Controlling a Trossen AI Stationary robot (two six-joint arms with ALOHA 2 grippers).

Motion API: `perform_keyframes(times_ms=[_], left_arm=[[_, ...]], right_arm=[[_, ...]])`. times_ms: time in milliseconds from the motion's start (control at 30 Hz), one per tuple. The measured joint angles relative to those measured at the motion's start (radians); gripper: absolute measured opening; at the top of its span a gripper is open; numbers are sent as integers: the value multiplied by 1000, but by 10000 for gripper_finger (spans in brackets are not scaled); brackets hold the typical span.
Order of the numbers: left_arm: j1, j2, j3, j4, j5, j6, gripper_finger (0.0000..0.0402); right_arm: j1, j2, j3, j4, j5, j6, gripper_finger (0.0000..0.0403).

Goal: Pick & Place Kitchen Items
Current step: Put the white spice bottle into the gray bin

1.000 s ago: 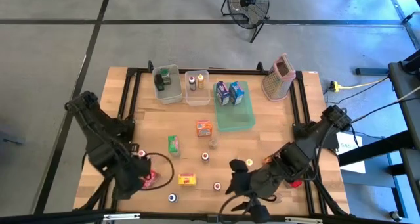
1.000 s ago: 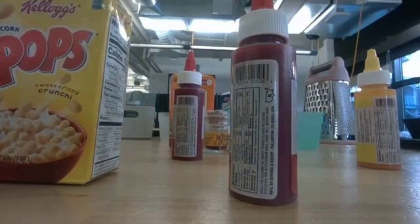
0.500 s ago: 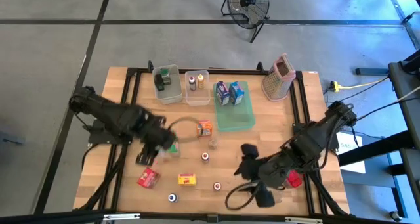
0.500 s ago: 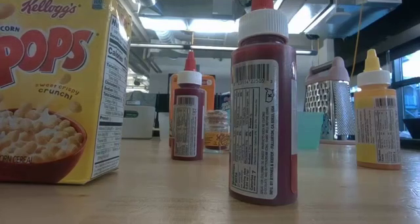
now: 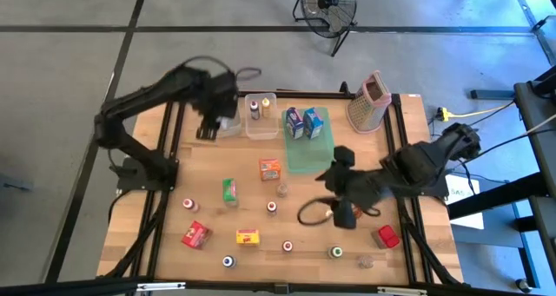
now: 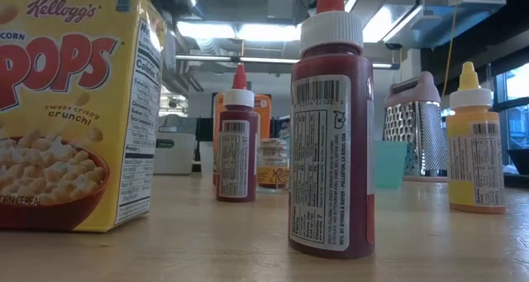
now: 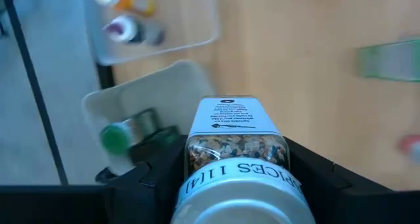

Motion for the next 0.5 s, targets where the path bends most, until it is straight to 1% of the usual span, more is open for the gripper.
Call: perform_keyframes(times_ms=[67,200,267,500], left_arm=[[88,26,0,43,13,59,197],[222,88,0,157,102,129,197],[265,126,0,207,105,143,197],[372,282,-1,273,89,194,197]], right_arm=[[-35,-4,0,-9,-29,-14,250],[-94,-11,0,-28,-71,-37,250],[-117,-12,0,-37,-86,-44,250],[-191,-17,0,-68,-126,-51,250]])
